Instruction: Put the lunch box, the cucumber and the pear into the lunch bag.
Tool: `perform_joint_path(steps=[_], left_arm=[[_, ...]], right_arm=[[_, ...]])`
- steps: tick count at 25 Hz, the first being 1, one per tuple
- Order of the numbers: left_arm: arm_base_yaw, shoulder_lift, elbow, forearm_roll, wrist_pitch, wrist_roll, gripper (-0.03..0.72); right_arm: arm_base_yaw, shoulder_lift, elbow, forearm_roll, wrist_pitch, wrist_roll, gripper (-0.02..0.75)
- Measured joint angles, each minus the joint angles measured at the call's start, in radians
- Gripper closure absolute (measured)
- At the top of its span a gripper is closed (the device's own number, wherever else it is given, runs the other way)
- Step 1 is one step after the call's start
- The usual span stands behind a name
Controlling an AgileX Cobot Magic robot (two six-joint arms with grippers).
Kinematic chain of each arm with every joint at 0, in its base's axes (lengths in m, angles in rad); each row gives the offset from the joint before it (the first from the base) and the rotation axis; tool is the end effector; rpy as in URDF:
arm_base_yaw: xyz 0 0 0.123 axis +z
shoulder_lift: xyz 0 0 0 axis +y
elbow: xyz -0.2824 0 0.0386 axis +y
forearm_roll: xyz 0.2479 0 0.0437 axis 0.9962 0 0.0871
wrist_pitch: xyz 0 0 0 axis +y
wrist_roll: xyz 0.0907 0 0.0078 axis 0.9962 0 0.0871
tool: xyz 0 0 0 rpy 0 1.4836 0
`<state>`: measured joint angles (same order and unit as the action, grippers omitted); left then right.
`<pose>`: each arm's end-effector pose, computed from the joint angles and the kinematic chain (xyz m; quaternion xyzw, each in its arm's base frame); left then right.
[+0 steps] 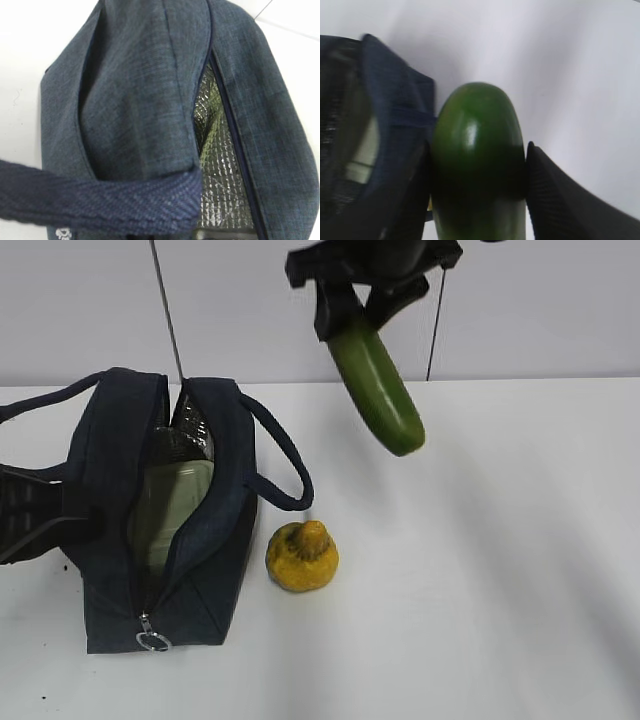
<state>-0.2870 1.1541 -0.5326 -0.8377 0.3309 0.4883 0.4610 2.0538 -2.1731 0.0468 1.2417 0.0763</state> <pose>0.1970 -0.0812 0.2271 0.0322 0.9129 -0.2239 0.3399 0.4036 0.2050 0.3498 -0.1829 0.9466 0.0927 0.2488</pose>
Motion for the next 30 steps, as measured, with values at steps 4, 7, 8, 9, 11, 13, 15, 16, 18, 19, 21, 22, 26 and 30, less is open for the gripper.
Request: perform_joint_path(steps=[4,7,8,9,11,13,15,16,18,19,21,22,26,30], left_arm=[[0.0,0.0,0.0,0.001,0.001,0.0,0.704],[0.0,0.0,0.0,0.001,0.001,0.0,0.704],[0.0,0.0,0.0,0.001,0.002,0.0,0.704],[0.0,0.0,0.0,0.001,0.002,0.0,0.704],[0.0,0.0,0.0,0.001,0.002,0.0,0.704],[0.0,0.0,0.0,0.001,0.002,0.0,0.704],[0.0,0.0,0.0,0.001,0.002,0.0,0.704],[0.0,0.0,0.0,0.001,0.002,0.0,0.704],[0.0,0.0,0.0,0.001,0.002,0.0,0.704],[0.0,0.0,0.0,0.001,0.002,0.0,0.704],[0.0,0.0,0.0,0.001,0.002,0.0,0.704],[0.0,0.0,0.0,0.001,0.002,0.0,0.704],[0.0,0.0,0.0,0.001,0.002,0.0,0.704],[0.0,0.0,0.0,0.001,0.002,0.0,0.704]], right_arm=[[0.0,-0.004,-0.045,0.234,0.006,-0.061,0.333],[0.0,-0.002,-0.049,0.431,0.008,-0.135,0.333],[0.002,0.002,-0.049,0.483,0.008,-0.159,0.333],[0.004,0.009,-0.049,0.525,0.008,-0.176,0.333],[0.008,0.034,-0.051,0.615,0.008,-0.22,0.333],[0.012,0.066,-0.051,0.686,0.008,-0.254,0.333],[0.016,0.106,-0.051,0.752,0.008,-0.278,0.333],[0.018,0.132,-0.051,0.78,0.008,-0.29,0.333],[0.018,0.175,-0.051,0.829,0.006,-0.296,0.333],[0.018,0.192,-0.051,0.85,0.004,-0.298,0.333],[0.018,0.222,-0.051,0.886,-0.01,-0.298,0.332],[0.018,0.245,-0.051,0.906,-0.025,-0.3,0.33],[0.018,0.285,-0.051,0.924,-0.084,-0.3,0.293],[0.018,0.31,-0.051,0.945,-0.143,-0.302,0.232]])
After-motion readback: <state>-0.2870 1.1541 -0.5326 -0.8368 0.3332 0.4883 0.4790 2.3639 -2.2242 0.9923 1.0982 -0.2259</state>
